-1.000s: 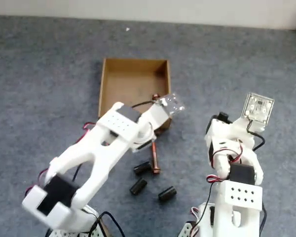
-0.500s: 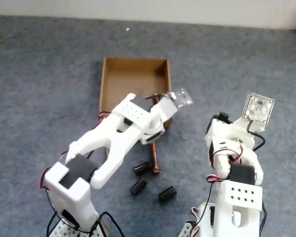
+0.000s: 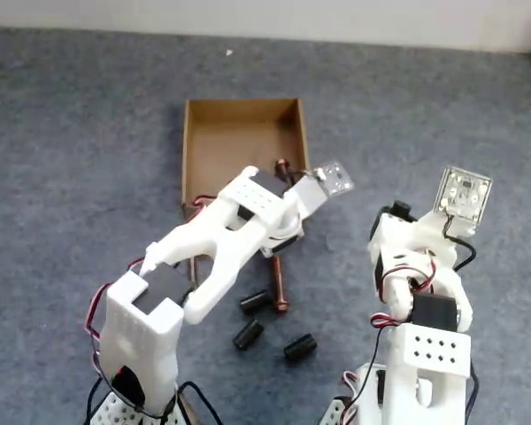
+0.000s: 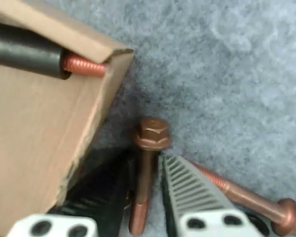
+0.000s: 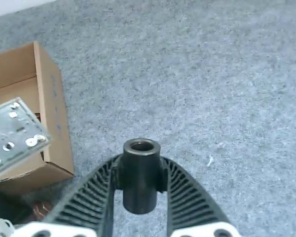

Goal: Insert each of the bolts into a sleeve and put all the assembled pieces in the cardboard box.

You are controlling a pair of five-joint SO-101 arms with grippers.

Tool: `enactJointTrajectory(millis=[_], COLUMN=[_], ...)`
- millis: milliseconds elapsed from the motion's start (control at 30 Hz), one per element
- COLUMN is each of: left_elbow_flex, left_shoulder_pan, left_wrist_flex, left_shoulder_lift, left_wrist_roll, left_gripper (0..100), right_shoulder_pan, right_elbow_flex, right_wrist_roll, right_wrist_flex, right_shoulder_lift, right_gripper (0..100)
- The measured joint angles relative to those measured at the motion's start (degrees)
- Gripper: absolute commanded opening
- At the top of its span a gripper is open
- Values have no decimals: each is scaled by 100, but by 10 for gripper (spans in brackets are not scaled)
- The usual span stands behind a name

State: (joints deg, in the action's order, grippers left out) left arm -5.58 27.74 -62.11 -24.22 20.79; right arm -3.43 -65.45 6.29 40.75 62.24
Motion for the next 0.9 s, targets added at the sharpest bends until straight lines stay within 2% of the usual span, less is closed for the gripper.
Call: enactJointTrajectory(millis=[267, 400, 567, 800, 900], left_elbow_flex=[0, -114, -941, -2418, -2804], left_shoulder_pan=[53, 53, 53, 44, -62], left_wrist_flex=[-18, -70, -26, 527, 580], left_shoulder_lift=[-9, 273, 1433, 3455, 4220], left_wrist_roll=[-18, -273, -352, -651, -774], left_gripper=[5, 5, 5, 5, 5], right_shoulder_pan=[0, 0, 0, 9, 246], right_elbow_flex=[0, 0, 0, 0, 0], right_wrist_roll=[0, 0, 0, 0, 0], right_wrist_flex=[0, 0, 0, 0, 0], right_shoulder_lift=[0, 0, 0, 0, 0], right_gripper=[5, 5, 5, 5, 5])
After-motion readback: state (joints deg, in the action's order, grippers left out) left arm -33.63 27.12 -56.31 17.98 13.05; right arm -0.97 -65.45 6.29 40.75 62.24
